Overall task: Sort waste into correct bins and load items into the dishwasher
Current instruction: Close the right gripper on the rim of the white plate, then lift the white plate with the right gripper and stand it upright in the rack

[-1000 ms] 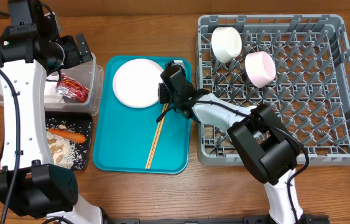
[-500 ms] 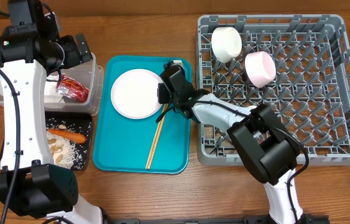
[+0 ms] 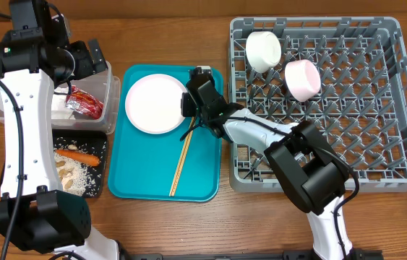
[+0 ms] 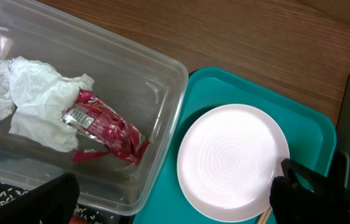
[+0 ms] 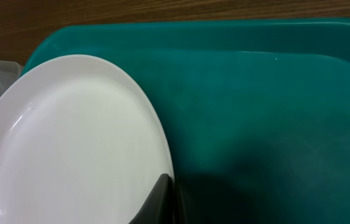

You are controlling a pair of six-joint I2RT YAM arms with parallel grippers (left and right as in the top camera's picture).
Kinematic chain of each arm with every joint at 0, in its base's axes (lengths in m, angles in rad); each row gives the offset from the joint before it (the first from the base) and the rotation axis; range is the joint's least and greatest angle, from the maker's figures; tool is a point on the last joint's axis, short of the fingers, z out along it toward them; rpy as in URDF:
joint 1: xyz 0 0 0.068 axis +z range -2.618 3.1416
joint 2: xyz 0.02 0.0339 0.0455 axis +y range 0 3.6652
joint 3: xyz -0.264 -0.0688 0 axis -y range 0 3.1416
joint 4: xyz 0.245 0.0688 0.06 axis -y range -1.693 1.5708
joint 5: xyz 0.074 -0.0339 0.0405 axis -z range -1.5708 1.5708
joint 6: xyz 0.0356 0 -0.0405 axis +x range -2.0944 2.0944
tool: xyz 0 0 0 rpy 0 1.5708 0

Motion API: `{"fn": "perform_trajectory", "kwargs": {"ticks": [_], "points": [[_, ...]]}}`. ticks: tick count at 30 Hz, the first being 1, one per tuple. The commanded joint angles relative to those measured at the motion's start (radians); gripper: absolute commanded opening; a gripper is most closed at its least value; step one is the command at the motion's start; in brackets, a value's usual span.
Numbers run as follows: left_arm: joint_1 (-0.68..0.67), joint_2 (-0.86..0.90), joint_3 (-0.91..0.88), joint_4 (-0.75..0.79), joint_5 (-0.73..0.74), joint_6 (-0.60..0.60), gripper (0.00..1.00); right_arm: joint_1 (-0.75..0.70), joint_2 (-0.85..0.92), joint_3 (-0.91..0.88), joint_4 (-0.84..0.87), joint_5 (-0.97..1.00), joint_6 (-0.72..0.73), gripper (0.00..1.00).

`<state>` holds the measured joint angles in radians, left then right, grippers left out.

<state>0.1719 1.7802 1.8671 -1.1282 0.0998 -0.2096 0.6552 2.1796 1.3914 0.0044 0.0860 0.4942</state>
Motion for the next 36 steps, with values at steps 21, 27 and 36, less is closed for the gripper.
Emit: {"fn": "perform_trajectory", "kwargs": {"ticks": [21,27,36], "points": [[-0.002,-0.021,0.020,0.003,-0.011,-0.007,1.00,-0.104,-0.682,0.038,-0.515,0.323,-0.272,0.04],[-0.002,-0.021,0.020,0.003,-0.011,-0.007,1.00,-0.204,-0.935,0.038,-0.724,0.459,-0.510,0.04],[-0.002,-0.021,0.020,0.003,-0.011,-0.007,1.00,-0.217,-1.070,0.037,-1.008,0.838,-0.725,0.04]]}}
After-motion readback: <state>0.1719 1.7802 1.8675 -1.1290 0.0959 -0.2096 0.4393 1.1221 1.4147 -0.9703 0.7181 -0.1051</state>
